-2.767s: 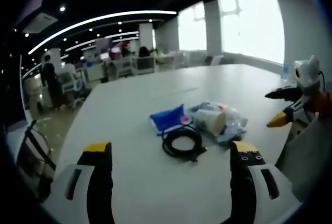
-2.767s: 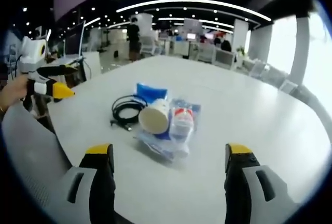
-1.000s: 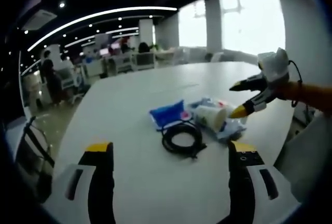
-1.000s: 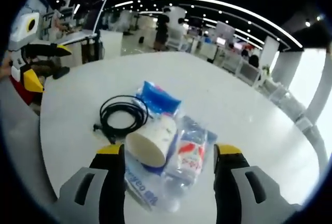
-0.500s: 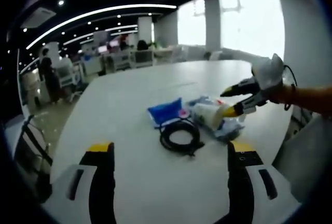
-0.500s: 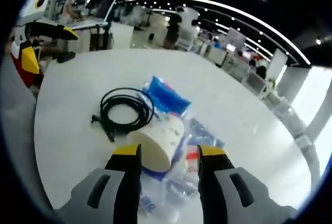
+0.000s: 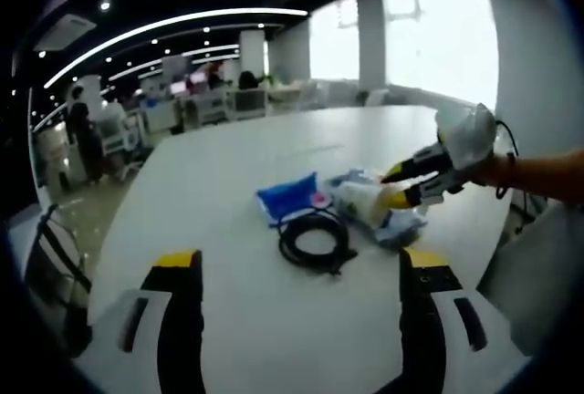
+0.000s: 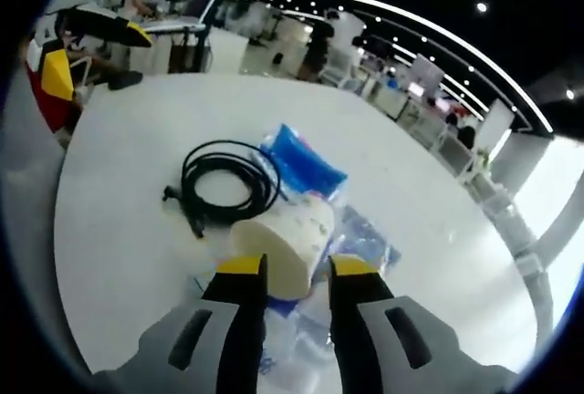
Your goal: Arrange the tabletop items into an orderly group along one side of the table until the central work area is clear of visible clutter.
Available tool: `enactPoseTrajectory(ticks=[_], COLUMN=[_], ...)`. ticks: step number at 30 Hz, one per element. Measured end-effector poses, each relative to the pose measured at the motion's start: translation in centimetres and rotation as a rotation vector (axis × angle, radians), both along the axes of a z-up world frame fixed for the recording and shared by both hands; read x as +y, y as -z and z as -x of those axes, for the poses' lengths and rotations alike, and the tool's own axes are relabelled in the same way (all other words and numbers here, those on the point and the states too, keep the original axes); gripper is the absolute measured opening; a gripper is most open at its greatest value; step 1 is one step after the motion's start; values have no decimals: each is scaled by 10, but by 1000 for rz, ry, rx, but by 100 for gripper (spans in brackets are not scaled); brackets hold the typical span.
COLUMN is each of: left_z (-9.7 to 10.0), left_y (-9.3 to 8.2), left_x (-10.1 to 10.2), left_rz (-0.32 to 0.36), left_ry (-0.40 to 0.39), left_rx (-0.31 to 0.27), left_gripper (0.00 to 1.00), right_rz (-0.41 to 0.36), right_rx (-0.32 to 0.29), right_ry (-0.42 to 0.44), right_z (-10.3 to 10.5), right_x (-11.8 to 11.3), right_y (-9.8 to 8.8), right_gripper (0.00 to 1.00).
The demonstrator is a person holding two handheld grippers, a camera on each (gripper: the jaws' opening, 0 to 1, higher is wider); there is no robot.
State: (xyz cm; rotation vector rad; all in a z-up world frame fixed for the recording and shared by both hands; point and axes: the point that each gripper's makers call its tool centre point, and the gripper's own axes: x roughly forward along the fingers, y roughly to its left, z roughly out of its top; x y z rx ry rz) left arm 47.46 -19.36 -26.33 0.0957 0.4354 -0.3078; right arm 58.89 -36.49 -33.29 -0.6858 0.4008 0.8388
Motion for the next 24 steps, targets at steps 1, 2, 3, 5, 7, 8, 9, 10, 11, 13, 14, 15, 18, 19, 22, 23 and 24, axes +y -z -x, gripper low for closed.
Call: enactPoseTrajectory(ticks=[1, 2, 3, 5, 7, 8, 9, 10, 11, 13, 14, 15, 18, 19, 22, 23, 24], left_z=[0, 0, 0, 0, 0, 0, 0, 0, 0, 1, 1, 1, 1, 1, 1, 1, 1], left_y=[0, 0, 0, 0, 0, 0, 0, 0, 0, 1, 1, 2, 1, 0, 0, 0, 0], left_x=[0, 0, 0, -1, -1, 0, 0, 0, 0, -1, -1, -3, -4, -4, -5, -5, -6], left_rz=[-1, -3, -3, -3, -5, -5, -5, -4, -4, -4, -3, 0, 0, -3, -3, -3, -4], left_ry=[1, 2, 3, 5, 4, 4, 3, 3, 4, 8, 11, 17, 22, 22, 26, 28, 30], left_rx=[0, 0, 0, 1, 1, 0, 1, 0, 2, 6, 8, 12, 8, 6, 5, 3, 2], left_gripper=[85, 85, 85, 84, 84, 84, 84, 84, 84, 83, 82, 81, 81, 81, 81, 80, 80], right_rz=[-2, -4, -3, -13, -21, -20, -22, -23, -24, -19, -19, -19, -15, -16, -41, -56, -63], right_rx=[-1, -7, -8, 1, 3, 4, 2, -1, -10, -17, -20, -17, -17, -13, -3, 6, 9], right_ry=[2, 6, 9, 22, 34, 34, 36, 36, 34, 36, 36, 35, 40, 44, 63, 73, 78], right_z=[0, -1, -2, -3, -4, -4, -5, -5, -5, -6, -6, -6, -6, -6, -7, -7, -8], right_x=[0, 0, 0, -1, -2, -2, -2, -2, -2, -3, -3, -3, -5, -6, -9, -9, -10], right_y=[0, -1, -1, 0, 0, 0, -1, -1, -2, -3, -3, -3, -3, -4, -8, -10, -11], right_gripper=[22, 20, 19, 16, 14, 12, 9, 7, 7, 5, 4, 5, 4, 4, 3, 3, 2])
